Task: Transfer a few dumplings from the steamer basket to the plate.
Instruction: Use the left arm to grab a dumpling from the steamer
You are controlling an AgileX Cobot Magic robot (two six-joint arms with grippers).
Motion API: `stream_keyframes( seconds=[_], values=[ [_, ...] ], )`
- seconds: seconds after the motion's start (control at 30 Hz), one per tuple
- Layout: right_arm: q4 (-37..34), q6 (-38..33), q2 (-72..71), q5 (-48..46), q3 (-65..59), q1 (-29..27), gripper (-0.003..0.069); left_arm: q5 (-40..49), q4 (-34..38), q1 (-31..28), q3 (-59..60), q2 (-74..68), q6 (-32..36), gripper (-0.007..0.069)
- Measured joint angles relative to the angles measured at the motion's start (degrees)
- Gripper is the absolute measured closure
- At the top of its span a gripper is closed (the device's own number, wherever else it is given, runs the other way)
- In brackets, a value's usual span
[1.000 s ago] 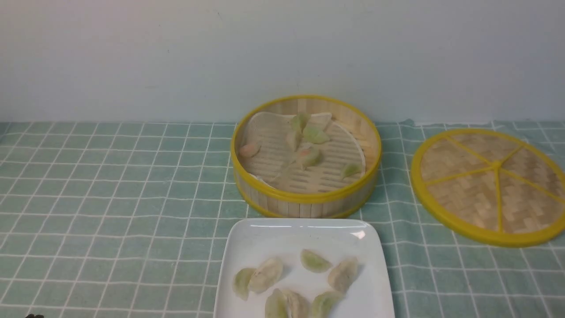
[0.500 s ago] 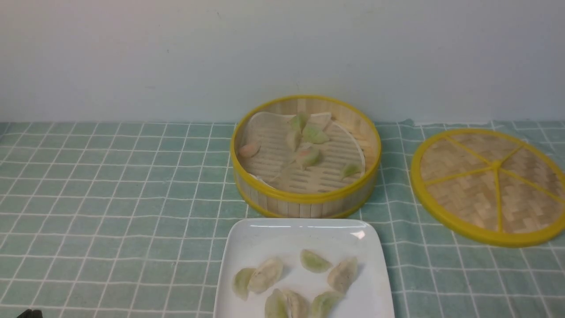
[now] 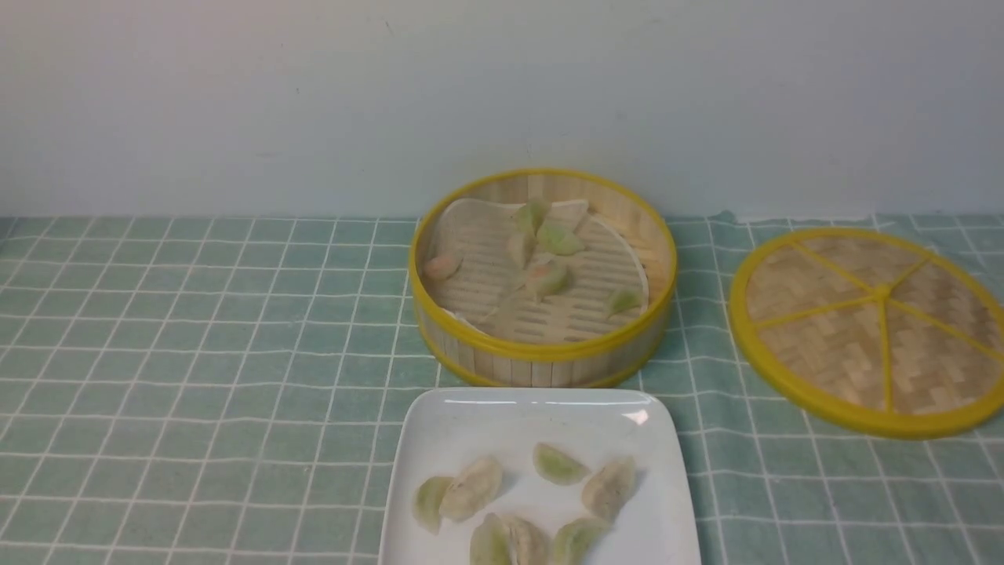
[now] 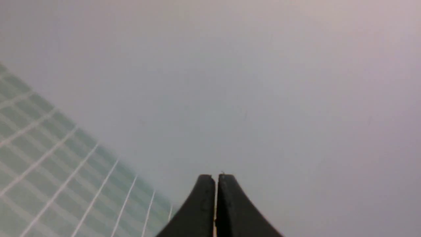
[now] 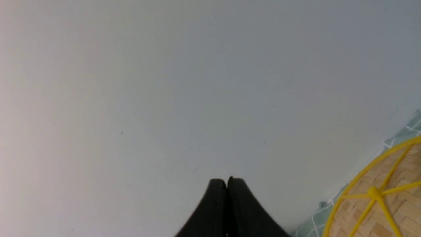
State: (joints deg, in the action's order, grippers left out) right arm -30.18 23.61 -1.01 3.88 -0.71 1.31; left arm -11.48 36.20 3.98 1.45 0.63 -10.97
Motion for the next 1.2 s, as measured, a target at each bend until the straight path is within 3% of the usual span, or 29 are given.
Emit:
stream_keyframes(
  seconds=[0.1,0.2,0.37,0.53,0.8,0.93,1.2],
  values=[
    [3.96,-0.43,0.69,-9.00,8.00,0.00,0.0673,0.51,-0.91,0.00,-4.98,-0.24,0.12,0.0631],
    [9.35,-3.65,5.09,-20.28,19.46,0.00,0.0673,8.71,-6.30,0.00,-13.56,-4.20,1.17,0.0631],
    [11.94,-19.41,22.74,-46.68,40.08,0.00,0.0673,33.82,-15.52,0.00,-32.13,-24.80,5.47,0.0631],
    [9.59,-32.53,39.33,-66.98,53.19,0.00,0.0673,58.01,-16.63,0.00,-49.03,-50.22,20.47,0.0631],
    [5.26,-36.98,46.50,-70.09,55.14,0.00,0.0673,63.60,-12.82,2.52,-60.75,-74.07,35.88,0.0631],
    [4.58,-37.60,46.57,-70.04,55.24,0.00,0.0673,63.41,-13.12,8.75,-68.41,-82.53,42.68,0.0631],
    [4.53,-37.43,46.57,-69.74,55.24,0.00,0.0673,61.93,-13.12,11.48,-82.18,-94.36,44.30,0.0631]
  ],
)
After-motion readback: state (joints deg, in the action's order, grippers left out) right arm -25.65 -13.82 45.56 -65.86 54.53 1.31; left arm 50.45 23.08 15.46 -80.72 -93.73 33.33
